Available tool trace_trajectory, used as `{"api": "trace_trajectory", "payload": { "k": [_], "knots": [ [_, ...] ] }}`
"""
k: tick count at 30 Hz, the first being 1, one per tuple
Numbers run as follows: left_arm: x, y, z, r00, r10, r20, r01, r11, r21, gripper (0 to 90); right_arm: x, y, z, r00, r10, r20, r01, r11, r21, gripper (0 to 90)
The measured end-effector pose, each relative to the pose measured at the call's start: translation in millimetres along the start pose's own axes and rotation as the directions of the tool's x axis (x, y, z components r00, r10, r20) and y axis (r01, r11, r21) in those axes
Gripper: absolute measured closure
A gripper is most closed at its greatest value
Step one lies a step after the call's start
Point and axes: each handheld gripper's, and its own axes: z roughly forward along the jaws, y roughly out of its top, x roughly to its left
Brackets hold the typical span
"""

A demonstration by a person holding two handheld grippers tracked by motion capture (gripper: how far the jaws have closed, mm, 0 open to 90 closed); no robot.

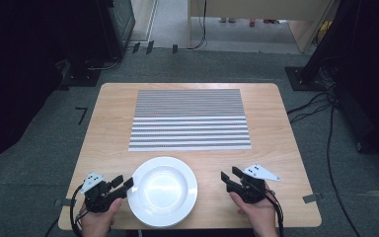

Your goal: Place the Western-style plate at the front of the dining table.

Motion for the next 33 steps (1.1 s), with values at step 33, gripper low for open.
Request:
{"api": "trace_trajectory", "payload": {
  "k": [33],
  "knots": [
    [28.6, 15.5, -4.2, 0.9591, -0.170, 0.227, 0.110, 0.9604, 0.256, 75.5, 40.3, -2.8, 24.4, 0.9230, 0.263, -0.281, -0.216, 0.958, 0.189, 66.1]
  ]
}}
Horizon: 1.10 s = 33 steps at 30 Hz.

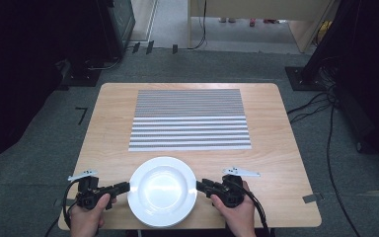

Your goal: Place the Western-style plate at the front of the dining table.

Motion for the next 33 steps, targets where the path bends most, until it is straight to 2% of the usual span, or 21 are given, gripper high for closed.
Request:
{"api": "trace_trajectory", "payload": {
  "k": [4, 7, 8, 9, 11, 15, 16, 19, 21, 25, 27, 30, 33],
  "knots": [
    [1.0, 0.6, -0.7, 0.9999, -0.004, 0.010, 0.004, 0.9999, 0.014, 75.5, -2.1, -0.6, 0.1, 0.9999, 0.014, 0.006, -0.014, 1.000, 0.004, 65.2],
    [2.5, 1.2, -2.8, 0.9992, -0.024, 0.034, 0.023, 0.9997, 0.007, 75.2, -3.1, -2.3, 2.7, 0.9997, 0.021, 0.011, -0.021, 1.000, 0.020, 65.0],
    [5.1, 1.9, -3.4, 0.9942, -0.044, 0.099, 0.043, 0.9990, 0.014, 76.0, -3.6, -3.1, 4.0, 0.9997, 0.025, 0.009, -0.025, 0.999, 0.025, 64.4],
    [5.5, 1.8, -2.2, 0.9901, -0.050, 0.132, 0.046, 0.9986, 0.027, 75.8, -4.4, -3.8, 5.2, 0.9996, 0.027, 0.006, -0.027, 0.999, 0.030, 64.3],
    [3.8, 0.8, 2.0, 0.9917, -0.033, 0.125, 0.028, 0.9987, 0.042, 75.4, -5.3, -4.8, 6.7, 0.9991, 0.043, 0.004, -0.043, 0.998, 0.038, 63.9],
    [4.4, 1.3, 0.3, 0.9926, -0.039, 0.115, 0.035, 0.9988, 0.035, 73.5, -6.4, -5.3, 7.1, 0.9989, 0.046, 0.005, -0.046, 0.998, 0.038, 63.6],
    [7.1, 2.2, -4.0, 0.9936, -0.044, 0.104, 0.042, 0.9988, 0.026, 73.5, -6.7, -5.3, 6.2, 0.9986, 0.053, 0.006, -0.053, 0.998, 0.037, 63.0],
    [10.8, 3.5, -8.8, 0.9931, -0.056, 0.103, 0.054, 0.9984, 0.018, 73.5, -7.6, -5.1, 5.9, 0.9983, 0.058, 0.006, -0.059, 0.998, 0.038, 62.9],
    [11.6, 3.1, -7.3, 0.9931, -0.057, 0.102, 0.054, 0.9981, 0.030, 73.5, -8.1, -5.1, 6.7, 0.9981, 0.061, 0.006, -0.061, 0.997, 0.044, 62.9],
    [11.1, 2.3, -3.1, 0.9929, -0.053, 0.107, 0.048, 0.9978, 0.047, 73.2, -7.5, -6.2, 8.9, 0.9982, 0.060, 0.006, -0.060, 0.997, 0.052, 63.0],
    [11.4, 2.5, -3.0, 0.9893, -0.060, 0.133, 0.053, 0.9971, 0.055, 73.2, -7.2, -6.6, 9.5, 0.9981, 0.061, 0.006, -0.062, 0.997, 0.055, 62.9],
    [11.5, 2.4, -2.3, 0.9874, -0.068, 0.143, 0.060, 0.9964, 0.060, 73.2, -7.3, -7.0, 10.4, 0.9981, 0.061, 0.008, -0.062, 0.996, 0.059, 62.9],
    [13.0, 2.5, -3.4, 0.9886, -0.072, 0.132, 0.065, 0.9962, 0.058, 72.8, -7.3, -7.2, 10.6, 0.9981, 0.061, 0.009, -0.062, 0.996, 0.059, 62.9]
  ]
}}
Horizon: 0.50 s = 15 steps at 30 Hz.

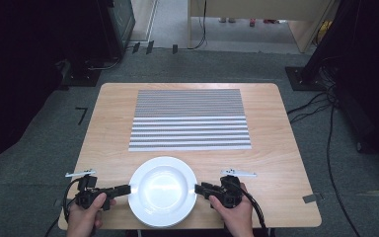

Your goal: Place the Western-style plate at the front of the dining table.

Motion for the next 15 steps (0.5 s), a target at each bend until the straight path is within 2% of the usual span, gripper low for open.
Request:
{"api": "trace_trajectory", "payload": {
  "k": [6, 15],
  "knots": [
    [1.6, -0.2, 2.2, 0.9999, -0.006, -0.014, 0.006, 0.9998, 0.020, 71.4, -1.6, 0.7, -1.2, 1.0000, 0.001, 0.004, -0.001, 1.000, -0.007, 62.8],
    [7.5, 0.2, 2.1, 0.9988, -0.043, 0.026, 0.042, 0.9987, 0.029, 70.6, -2.1, -0.4, 0.3, 0.9999, 0.015, -0.008, -0.015, 1.000, 0.001, 61.6]
  ]
}}
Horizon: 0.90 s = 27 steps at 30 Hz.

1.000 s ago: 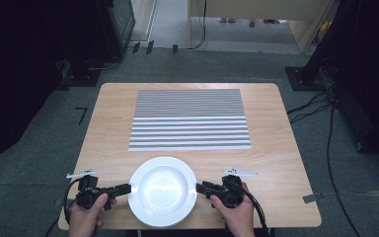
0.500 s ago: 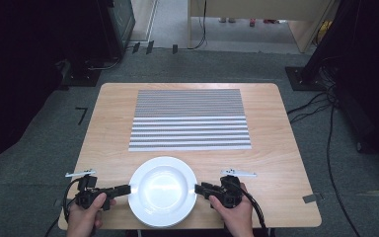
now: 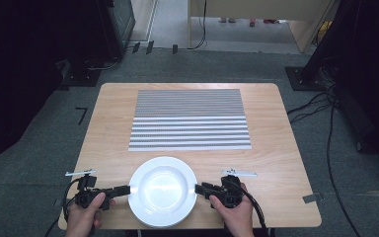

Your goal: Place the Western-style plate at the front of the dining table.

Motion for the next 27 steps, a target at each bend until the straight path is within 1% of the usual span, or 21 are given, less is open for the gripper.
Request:
{"api": "trace_trajectory", "payload": {
  "k": [1, 3, 7, 9, 10, 12, 16, 17, 18, 19, 20, 21, 24, 26, 27],
  "knots": [
    [0.0, 0.0, 0.0, 1.0000, 0.000, 0.000, 0.000, 1.0000, 0.000, 70.2, 0.4, -0.2, 0.2, 1.0000, 0.000, 0.000, 0.000, 1.000, 0.001, 61.6],
    [3.0, -0.1, 0.8, 0.9998, -0.015, 0.015, 0.015, 0.9999, 0.005, 69.9, 0.8, -0.6, 0.8, 1.0000, -0.002, -0.003, 0.002, 1.000, 0.003, 61.6],
    [3.5, 0.0, 0.8, 0.9996, -0.019, 0.023, 0.019, 0.9998, 0.006, 69.2, 0.9, -1.2, 2.0, 1.0000, -0.004, -0.008, 0.005, 1.000, 0.005, 61.8],
    [3.7, -0.1, 0.8, 0.9994, -0.024, 0.025, 0.024, 0.9997, 0.003, 68.9, -0.1, -1.7, 3.7, 0.9996, 0.010, -0.027, -0.010, 1.000, 0.016, 61.9],
    [3.7, -0.2, 0.5, 0.9992, -0.028, 0.029, 0.028, 0.9996, 0.001, 68.9, -0.1, -1.7, 3.7, 0.9996, 0.010, -0.027, -0.010, 1.000, 0.016, 61.9],
    [3.3, -0.1, -0.3, 0.9988, -0.034, 0.034, 0.035, 0.9994, -0.008, 68.4, -1.3, -2.5, 5.1, 0.9985, 0.028, -0.048, -0.027, 0.999, 0.022, 62.0],
    [4.1, -0.1, -0.6, 0.9982, -0.041, 0.044, 0.041, 0.9991, -0.011, 68.1, -1.8, -2.6, 6.1, 0.9964, 0.040, -0.075, -0.039, 0.999, 0.022, 61.9],
    [4.1, -0.1, -0.6, 0.9982, -0.041, 0.044, 0.041, 0.9991, -0.011, 67.8, -1.8, -2.6, 6.1, 0.9964, 0.040, -0.075, -0.039, 0.999, 0.022, 61.9],
    [5.3, -0.1, -0.6, 0.9973, -0.048, 0.056, 0.049, 0.9987, -0.013, 67.5, -2.1, -2.4, 6.3, 0.9958, 0.049, -0.077, -0.048, 0.999, 0.021, 62.1],
    [5.8, -0.2, -0.5, 0.9965, -0.057, 0.060, 0.058, 0.9982, -0.014, 67.2, -2.5, -2.4, 6.2, 0.9953, 0.054, -0.080, -0.052, 0.998, 0.022, 62.2],
    [5.8, -0.2, -0.5, 0.9965, -0.057, 0.060, 0.058, 0.9982, -0.014, 67.2, -2.5, -2.4, 6.2, 0.9953, 0.054, -0.080, -0.052, 0.998, 0.022, 62.2],
    [6.8, -0.2, -0.5, 0.9957, -0.063, 0.068, 0.064, 0.9979, -0.013, 67.0, -4.3, -2.2, 5.5, 0.9933, 0.068, -0.093, -0.067, 0.998, 0.019, 62.7],
    [6.5, -0.3, 0.0, 0.9958, -0.061, 0.068, 0.062, 0.9980, -0.010, 66.6, -5.2, -1.4, 3.6, 0.9880, 0.092, -0.124, -0.091, 0.996, 0.015, 62.9],
    [6.3, -0.4, 0.5, 0.9961, -0.059, 0.065, 0.060, 0.9982, -0.007, 66.5, -5.4, -0.6, 2.6, 0.9875, 0.095, -0.126, -0.094, 0.996, 0.007, 63.2],
    [6.3, -0.4, 0.5, 0.9961, -0.059, 0.065, 0.060, 0.9982, -0.007, 66.5, -6.0, 0.2, 1.6, 0.9856, 0.106, -0.132, -0.105, 0.994, 0.013, 63.8]
  ]
}}
